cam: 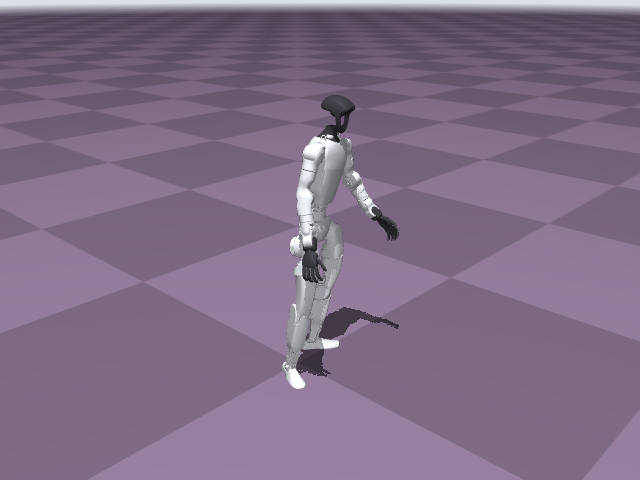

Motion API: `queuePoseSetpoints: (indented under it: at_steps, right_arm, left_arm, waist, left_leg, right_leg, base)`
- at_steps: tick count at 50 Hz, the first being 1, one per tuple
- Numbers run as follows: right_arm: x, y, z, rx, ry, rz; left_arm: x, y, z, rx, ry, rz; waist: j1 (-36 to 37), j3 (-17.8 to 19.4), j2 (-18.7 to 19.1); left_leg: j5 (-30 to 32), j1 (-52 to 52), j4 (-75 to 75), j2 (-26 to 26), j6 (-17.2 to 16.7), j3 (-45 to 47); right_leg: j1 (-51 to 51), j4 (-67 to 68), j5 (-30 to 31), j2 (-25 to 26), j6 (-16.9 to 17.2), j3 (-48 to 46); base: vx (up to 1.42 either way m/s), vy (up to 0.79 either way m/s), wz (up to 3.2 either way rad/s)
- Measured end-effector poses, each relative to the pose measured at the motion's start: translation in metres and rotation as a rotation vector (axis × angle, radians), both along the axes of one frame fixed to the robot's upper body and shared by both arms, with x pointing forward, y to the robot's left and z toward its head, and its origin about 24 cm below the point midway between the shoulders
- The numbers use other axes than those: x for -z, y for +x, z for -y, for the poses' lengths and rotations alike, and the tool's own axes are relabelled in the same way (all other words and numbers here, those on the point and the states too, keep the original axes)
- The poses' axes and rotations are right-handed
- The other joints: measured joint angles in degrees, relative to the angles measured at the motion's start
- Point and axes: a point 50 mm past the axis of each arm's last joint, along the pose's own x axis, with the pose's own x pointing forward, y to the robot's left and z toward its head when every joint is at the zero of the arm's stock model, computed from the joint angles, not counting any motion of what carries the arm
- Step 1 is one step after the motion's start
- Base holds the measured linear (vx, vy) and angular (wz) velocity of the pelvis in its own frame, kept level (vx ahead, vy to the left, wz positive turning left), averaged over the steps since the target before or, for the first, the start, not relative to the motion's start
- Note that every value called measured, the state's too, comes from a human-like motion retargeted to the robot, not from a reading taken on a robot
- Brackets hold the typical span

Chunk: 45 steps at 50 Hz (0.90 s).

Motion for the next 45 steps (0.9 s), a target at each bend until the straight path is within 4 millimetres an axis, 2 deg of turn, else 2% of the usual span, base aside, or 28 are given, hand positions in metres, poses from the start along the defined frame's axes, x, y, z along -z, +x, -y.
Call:
queuePoseSetpoints:
  at_steps: [6,11,15,20,24,27,31,37,40,45]
  right_arm:
    - [0.000,0.003,-0.002,0.025,0.009,0.010]
    - [-0.004,0.014,-0.003,-0.034,0.021,0.037]
    - [-0.009,0.024,-0.002,-0.087,0.019,0.061]
    - [-0.014,0.037,-0.002,-0.175,0.005,0.092]
    - [-0.020,0.047,0.001,-0.253,-0.021,0.108]
    - [-0.023,0.051,0.005,-0.292,-0.047,0.118]
    - [-0.026,0.054,0.006,-0.291,-0.064,0.141]
    - [-0.021,0.046,-0.005,-0.191,-0.008,0.167]
    - [-0.014,0.036,-0.014,-0.144,0.027,0.151]
    - [-0.003,0.019,-0.029,-0.144,0.050,0.080]
  left_arm:
    - [0.006,-0.011,0.000,-0.065,-0.066,0.007]
    - [0.017,-0.016,0.009,-0.233,-0.176,0.020]
    - [0.023,-0.015,0.020,-0.362,-0.256,0.041]
    - [0.028,-0.017,0.032,-0.381,-0.299,0.058]
    - [0.035,-0.028,0.039,-0.374,-0.317,0.032]
    - [0.045,-0.044,0.042,-0.386,-0.322,-0.018]
    - [0.055,-0.065,0.045,-0.377,-0.313,-0.092]
    - [0.058,-0.074,0.042,-0.288,-0.272,-0.141]
    - [0.055,-0.070,0.040,-0.251,-0.253,-0.131]
    - [0.049,-0.058,0.039,-0.234,-0.249,-0.091]
  waist:
    - [-0.78,-2.05,-0.78]
    - [0.49,-1.69,-1.65]
    - [3.38,-0.45,-2.40]
    - [6.84,0.35,-1.63]
    - [7.56,0.32,-0.79]
    - [6.91,-0.08,0.20]
    - [4.69,-0.91,0.86]
    - [2.99,-1.97,0.65]
    - [3.36,-2.42,0.18]
    - [4.05,-2.94,-0.40]
  left_leg:
    - [-0.23,1.59,-0.02,-0.62,1.67,6.16]
    - [-0.72,1.91,3.74,-0.17,5.18,9.32]
    - [-2.24,-1.82,9.97,0.64,6.42,-0.31]
    - [-4.03,-7.18,11.81,0.01,2.51,-15.20]
    - [-1.72,-7.17,5.16,-1.99,1.58,-19.04]
    - [2.45,-5.75,0.84,-3.57,2.81,-22.32]
    - [3.00,-3.54,-0.92,-3.95,4.07,-22.33]
    - [2.72,-1.33,-2.22,-3.44,0.89,-21.12]
    - [2.39,-1.06,-1.85,-3.20,-0.08,-20.67]
    - [1.23,-0.96,-0.85,-3.04,0.12,-20.21]
  right_leg:
    - [0.37,-5.22,2.02,1.86,2.17,7.98]
    - [0.66,-9.06,3.03,2.90,3.20,12.98]
    - [0.49,-10.62,4.07,4.81,3.30,17.54]
    - [0.27,-11.70,5.42,9.52,3.30,22.34]
    - [0.71,-11.93,5.65,11.37,3.30,24.81]
    - [1.74,-12.11,5.40,11.78,3.30,26.28]
    - [2.92,-12.11,4.82,11.66,3.30,27.08]
    - [3.55,-11.21,4.10,12.13,3.30,27.70]
    - [3.51,-10.64,3.70,12.29,3.30,28.05]
    - [3.66,-10.35,3.34,12.32,3.30,28.45]
  base:
    - [-0.01,-0.22,-0.94]
    - [0.00,-0.23,-1.00]
    - [-0.01,-0.26,-1.21]
    - [0.02,-0.20,-1.12]
    - [0.07,-0.04,-0.74]
    - [0.11,0.09,-0.48]
    - [0.11,0.09,-0.15]
    - [0.09,0.03,-0.08]
    - [0.07,0.02,-0.12]
    - [0.05,0.03,-0.08]
